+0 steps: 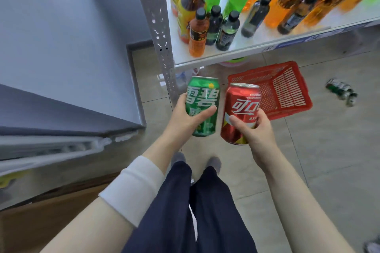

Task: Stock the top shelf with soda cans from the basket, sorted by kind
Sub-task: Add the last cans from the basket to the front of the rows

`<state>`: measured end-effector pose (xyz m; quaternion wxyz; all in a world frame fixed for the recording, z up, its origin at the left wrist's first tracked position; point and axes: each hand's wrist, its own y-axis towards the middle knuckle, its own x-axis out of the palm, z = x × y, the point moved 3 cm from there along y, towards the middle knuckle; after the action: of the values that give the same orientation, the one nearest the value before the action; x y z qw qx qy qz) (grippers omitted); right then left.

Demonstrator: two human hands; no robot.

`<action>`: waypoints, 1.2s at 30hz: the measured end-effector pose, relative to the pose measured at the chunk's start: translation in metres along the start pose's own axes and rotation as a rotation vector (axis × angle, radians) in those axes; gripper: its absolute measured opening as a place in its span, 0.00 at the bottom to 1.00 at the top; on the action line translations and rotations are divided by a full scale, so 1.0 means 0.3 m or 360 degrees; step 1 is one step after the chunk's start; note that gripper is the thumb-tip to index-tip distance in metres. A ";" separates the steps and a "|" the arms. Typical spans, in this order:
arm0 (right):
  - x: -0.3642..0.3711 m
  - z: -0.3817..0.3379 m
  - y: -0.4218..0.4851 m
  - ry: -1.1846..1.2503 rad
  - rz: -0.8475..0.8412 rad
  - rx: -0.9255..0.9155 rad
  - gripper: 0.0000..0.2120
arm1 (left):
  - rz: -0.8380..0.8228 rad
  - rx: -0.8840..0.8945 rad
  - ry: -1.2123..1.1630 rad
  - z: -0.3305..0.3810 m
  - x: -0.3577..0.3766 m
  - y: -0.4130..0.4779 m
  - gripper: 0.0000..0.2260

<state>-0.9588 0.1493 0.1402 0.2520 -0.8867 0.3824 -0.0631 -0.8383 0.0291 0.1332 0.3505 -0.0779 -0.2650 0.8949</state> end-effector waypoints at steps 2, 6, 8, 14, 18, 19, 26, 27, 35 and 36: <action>-0.017 -0.034 -0.031 0.0006 0.0008 -0.0043 0.22 | -0.0026 0.0034 -0.0013 0.038 0.033 -0.033 0.21; -0.084 -0.113 -0.071 0.0058 0.0028 -0.0135 0.24 | -0.0064 0.0124 -0.0064 0.114 0.114 -0.078 0.19; -0.134 -0.146 -0.079 0.0090 0.0028 -0.0174 0.25 | -0.0073 0.0171 -0.0075 0.150 0.163 -0.091 0.19; -0.326 -0.227 -0.043 0.0073 -0.0044 -0.0233 0.30 | 0.0018 0.0349 -0.0025 0.262 0.368 -0.108 0.21; -0.465 -0.264 -0.028 0.0063 -0.0097 -0.0273 0.34 | 0.0061 0.0393 0.0005 0.306 0.508 -0.118 0.22; -0.493 -0.265 -0.023 0.0054 -0.0096 -0.0275 0.35 | 0.0069 0.0395 0.0013 0.306 0.537 -0.117 0.21; -0.597 -0.220 0.003 0.0081 -0.0111 -0.0201 0.30 | 0.0085 0.0319 0.0003 0.262 0.646 -0.096 0.19; -0.600 -0.216 0.008 0.0085 -0.0108 -0.0190 0.28 | 0.0083 0.0307 -0.0005 0.260 0.652 -0.089 0.19; -0.615 -0.293 0.084 0.0071 -0.0028 -0.0219 0.31 | 0.0035 0.0301 -0.0036 0.332 0.675 0.001 0.18; -0.617 -0.313 0.096 0.0060 -0.0019 -0.0226 0.31 | 0.0024 0.0308 -0.0054 0.349 0.678 0.015 0.18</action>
<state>-1.1356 0.2265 0.2220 0.1808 -0.9033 0.3852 -0.0542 -1.0258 0.1184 0.2291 0.3452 -0.0306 -0.1827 0.9201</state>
